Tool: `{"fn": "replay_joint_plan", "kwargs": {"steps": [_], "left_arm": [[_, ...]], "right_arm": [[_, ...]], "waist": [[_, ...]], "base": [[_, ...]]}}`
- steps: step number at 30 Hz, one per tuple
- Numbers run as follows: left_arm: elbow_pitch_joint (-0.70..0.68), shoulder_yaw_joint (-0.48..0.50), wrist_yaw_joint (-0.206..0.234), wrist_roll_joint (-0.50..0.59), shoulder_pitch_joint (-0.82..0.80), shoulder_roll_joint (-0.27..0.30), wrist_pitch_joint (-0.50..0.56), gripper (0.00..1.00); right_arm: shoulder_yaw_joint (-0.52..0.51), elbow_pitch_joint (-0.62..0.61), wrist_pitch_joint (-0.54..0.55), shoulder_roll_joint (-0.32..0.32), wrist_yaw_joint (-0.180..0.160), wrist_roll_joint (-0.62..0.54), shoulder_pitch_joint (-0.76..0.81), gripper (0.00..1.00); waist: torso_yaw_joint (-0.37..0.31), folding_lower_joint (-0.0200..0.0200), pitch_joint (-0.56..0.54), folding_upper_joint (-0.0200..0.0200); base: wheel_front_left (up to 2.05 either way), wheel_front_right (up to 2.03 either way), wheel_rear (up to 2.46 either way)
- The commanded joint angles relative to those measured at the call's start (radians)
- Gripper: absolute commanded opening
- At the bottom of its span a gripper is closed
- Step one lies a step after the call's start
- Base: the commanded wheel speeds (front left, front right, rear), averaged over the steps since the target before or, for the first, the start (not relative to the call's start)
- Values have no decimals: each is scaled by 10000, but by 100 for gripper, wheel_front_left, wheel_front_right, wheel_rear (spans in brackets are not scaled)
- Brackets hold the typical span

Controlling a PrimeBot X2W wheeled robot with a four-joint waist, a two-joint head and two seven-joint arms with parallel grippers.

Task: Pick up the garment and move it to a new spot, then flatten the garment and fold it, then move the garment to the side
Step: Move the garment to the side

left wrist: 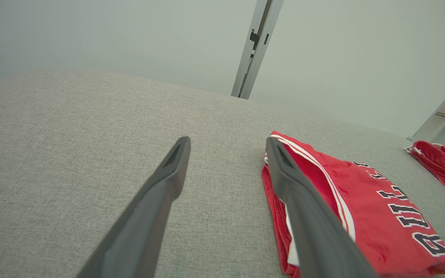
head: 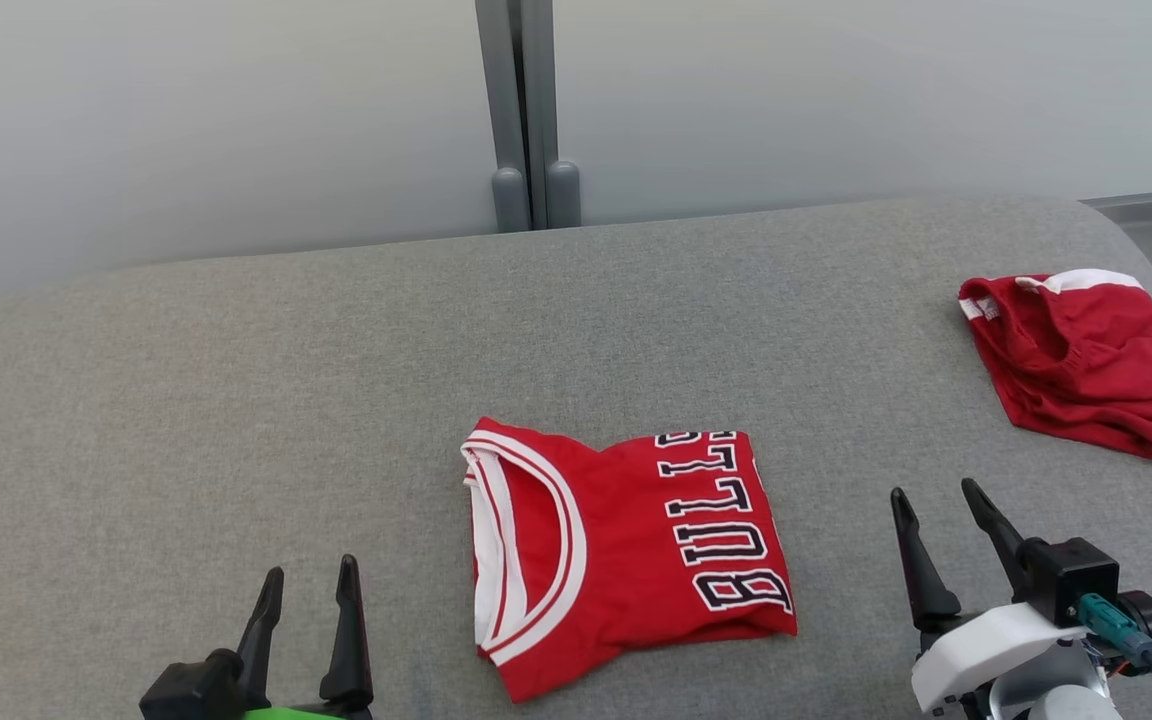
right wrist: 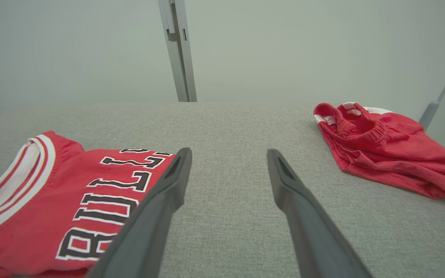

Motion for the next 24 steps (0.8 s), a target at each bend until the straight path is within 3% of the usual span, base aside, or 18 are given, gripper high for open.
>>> {"fn": "replay_joint_plan", "kwargs": {"steps": [1,18,24], "left_arm": [[23,2,2,-18,18,0,-30,100],[126,-182,123,-53,-283,1,-30,100],[183,-214,153,-119,-429,2,-30,100]], "right_arm": [[17,-12,-43,-34,-13,5,-19,100],[431,403,-13,-31,-13,-392,-546,100],[758,669,1340,-35,-13,-825,-1448,100]], "waist": [[1,0,2,-1],[207,0,124,-1],[473,0,246,-1]], "base": [[0,0,0],[0,0,0],[0,0,0]]}}
